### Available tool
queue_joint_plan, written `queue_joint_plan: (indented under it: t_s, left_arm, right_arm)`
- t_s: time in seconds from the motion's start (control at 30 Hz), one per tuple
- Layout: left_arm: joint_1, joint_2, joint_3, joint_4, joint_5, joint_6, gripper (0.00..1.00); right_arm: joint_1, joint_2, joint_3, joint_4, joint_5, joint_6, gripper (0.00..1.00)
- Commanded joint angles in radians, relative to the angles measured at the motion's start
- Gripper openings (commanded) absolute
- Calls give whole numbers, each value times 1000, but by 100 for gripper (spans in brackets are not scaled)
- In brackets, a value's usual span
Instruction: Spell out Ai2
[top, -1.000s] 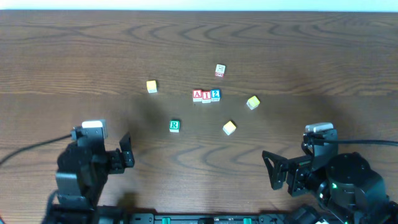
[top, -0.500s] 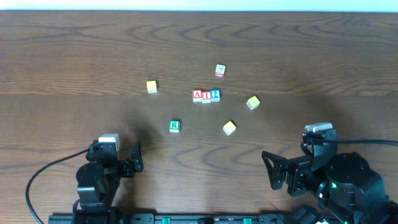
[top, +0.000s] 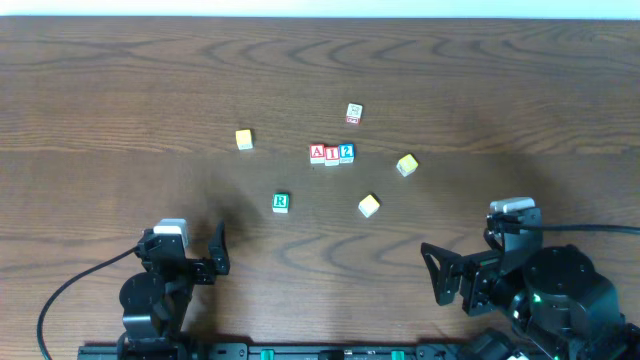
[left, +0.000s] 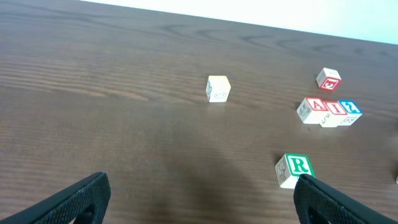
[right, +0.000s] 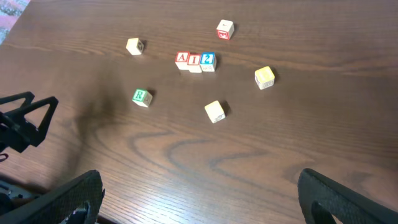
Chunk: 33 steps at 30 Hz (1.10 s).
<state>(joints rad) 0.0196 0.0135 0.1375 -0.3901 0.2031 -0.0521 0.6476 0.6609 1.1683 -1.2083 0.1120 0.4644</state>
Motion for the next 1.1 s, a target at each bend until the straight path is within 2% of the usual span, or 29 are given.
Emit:
queue_joint_plan:
  t_s: [0.0,0.8,0.97,1.07]
  left_arm:
    - [5,-10,-23,5,-3,-3,95]
    - [5,-9,-23,5,-3,-4,95]
    - [5,-9,-23,5,-3,-4,95]
    - [5,-9,-23,5,-3,-4,95]
  right_arm:
    - [10,0,-2,0,3,14,99]
    - [10,0,-2,-19,4,12,99]
    - [5,-5,-20,-9,168,-133,99]
    - [-70,-43,-83,33,199,-246,99]
